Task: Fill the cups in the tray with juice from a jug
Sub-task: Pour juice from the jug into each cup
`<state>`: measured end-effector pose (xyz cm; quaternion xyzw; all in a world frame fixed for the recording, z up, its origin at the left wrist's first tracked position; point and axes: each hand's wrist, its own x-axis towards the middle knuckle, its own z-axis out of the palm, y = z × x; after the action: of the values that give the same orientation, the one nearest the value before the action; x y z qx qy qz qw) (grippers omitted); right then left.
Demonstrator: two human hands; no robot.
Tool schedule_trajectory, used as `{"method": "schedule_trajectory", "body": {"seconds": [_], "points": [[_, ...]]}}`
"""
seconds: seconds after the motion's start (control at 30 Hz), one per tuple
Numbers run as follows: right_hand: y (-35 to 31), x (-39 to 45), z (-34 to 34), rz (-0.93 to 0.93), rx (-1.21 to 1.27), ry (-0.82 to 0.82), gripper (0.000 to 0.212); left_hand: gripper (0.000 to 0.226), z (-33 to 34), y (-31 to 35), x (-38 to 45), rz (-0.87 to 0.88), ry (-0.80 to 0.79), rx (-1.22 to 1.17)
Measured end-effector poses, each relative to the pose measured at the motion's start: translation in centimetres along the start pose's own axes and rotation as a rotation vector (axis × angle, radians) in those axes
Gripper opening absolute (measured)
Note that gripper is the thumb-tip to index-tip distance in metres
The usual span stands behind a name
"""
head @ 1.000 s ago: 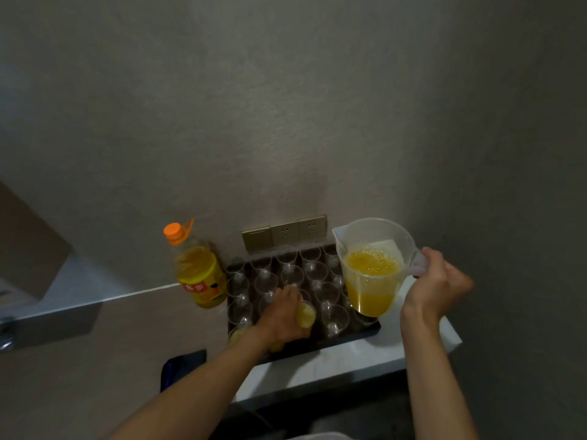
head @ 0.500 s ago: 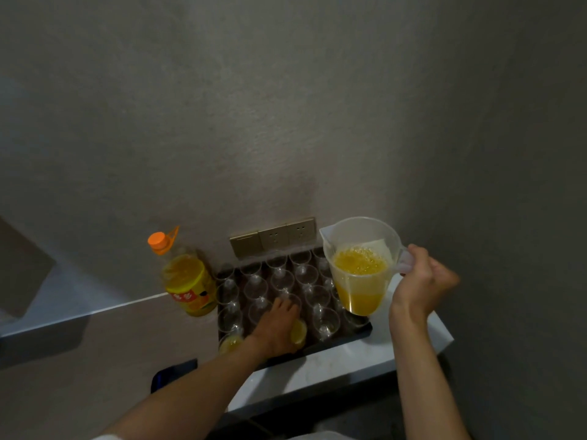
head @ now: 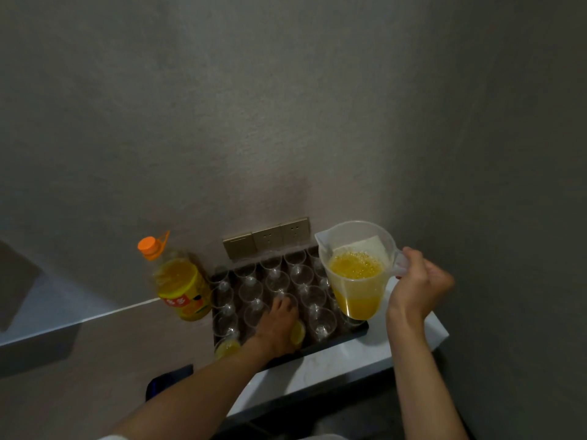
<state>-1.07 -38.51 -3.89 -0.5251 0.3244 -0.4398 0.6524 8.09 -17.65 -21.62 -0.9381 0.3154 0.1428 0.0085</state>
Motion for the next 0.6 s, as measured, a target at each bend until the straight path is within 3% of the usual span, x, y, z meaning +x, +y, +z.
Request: {"method": "schedule_trajectory", "body": {"seconds": [0.2,0.37,0.6], "points": [[0.4,0.1,-0.2,-0.016,-0.025,0.016,0.042,0.094,0.1,-0.3,-0.1,-0.008,-0.036,-0.012],[0.7,0.4,-0.4,-0.022,-0.038,0.027,0.045,0.086,-1.9,0.2,0.6,0.020,-0.001,-0.115],[0.9,0.8,-0.8,-0.002,-0.059,0.044,0.044,0.082,-4.2,2.5,3.0,0.152,-0.028,-0.011]]}}
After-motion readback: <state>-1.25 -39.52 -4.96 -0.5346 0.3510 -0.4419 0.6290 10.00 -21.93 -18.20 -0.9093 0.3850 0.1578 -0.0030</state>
